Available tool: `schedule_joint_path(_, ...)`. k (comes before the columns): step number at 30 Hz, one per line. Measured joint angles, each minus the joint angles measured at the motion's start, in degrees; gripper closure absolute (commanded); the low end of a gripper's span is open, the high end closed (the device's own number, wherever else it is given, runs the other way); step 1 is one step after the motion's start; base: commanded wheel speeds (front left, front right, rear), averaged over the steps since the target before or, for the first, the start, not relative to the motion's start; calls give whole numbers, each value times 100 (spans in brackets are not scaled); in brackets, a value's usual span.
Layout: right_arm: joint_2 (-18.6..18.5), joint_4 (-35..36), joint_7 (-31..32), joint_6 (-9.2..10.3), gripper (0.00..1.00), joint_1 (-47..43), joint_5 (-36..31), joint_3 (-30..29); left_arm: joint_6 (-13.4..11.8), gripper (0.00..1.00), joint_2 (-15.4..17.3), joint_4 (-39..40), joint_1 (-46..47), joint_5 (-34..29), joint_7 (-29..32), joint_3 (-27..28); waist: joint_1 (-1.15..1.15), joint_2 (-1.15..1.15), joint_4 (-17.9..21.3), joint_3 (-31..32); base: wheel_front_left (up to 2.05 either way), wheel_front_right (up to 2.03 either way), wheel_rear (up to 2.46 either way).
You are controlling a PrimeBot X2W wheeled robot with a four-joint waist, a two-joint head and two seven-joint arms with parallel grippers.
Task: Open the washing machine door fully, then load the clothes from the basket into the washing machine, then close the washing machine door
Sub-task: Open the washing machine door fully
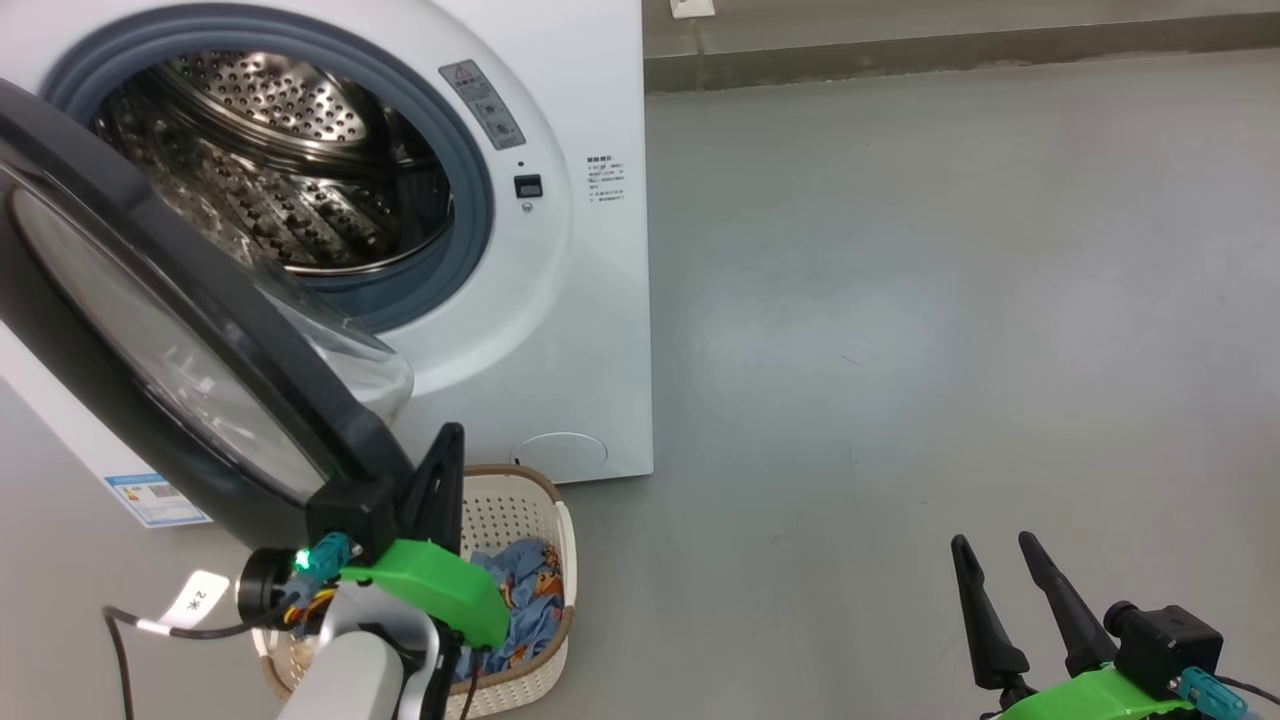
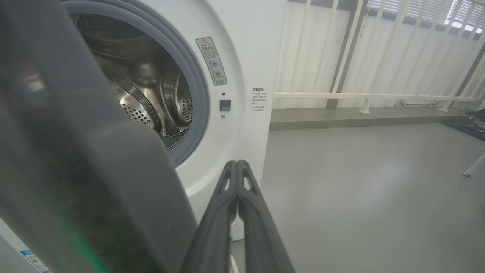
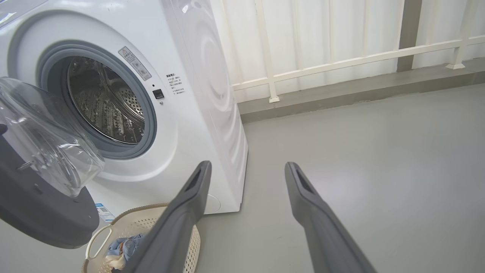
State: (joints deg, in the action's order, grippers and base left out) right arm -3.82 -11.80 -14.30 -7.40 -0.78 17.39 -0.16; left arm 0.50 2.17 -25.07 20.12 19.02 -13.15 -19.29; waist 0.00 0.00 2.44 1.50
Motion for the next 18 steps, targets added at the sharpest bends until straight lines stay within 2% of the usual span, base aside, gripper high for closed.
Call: schedule_joint_path(18,24,-19,0,0,0,-1,0,-14,-23,100,-10,-276,16,-5,-107,-27,0,0,-195,9,0,0,0)
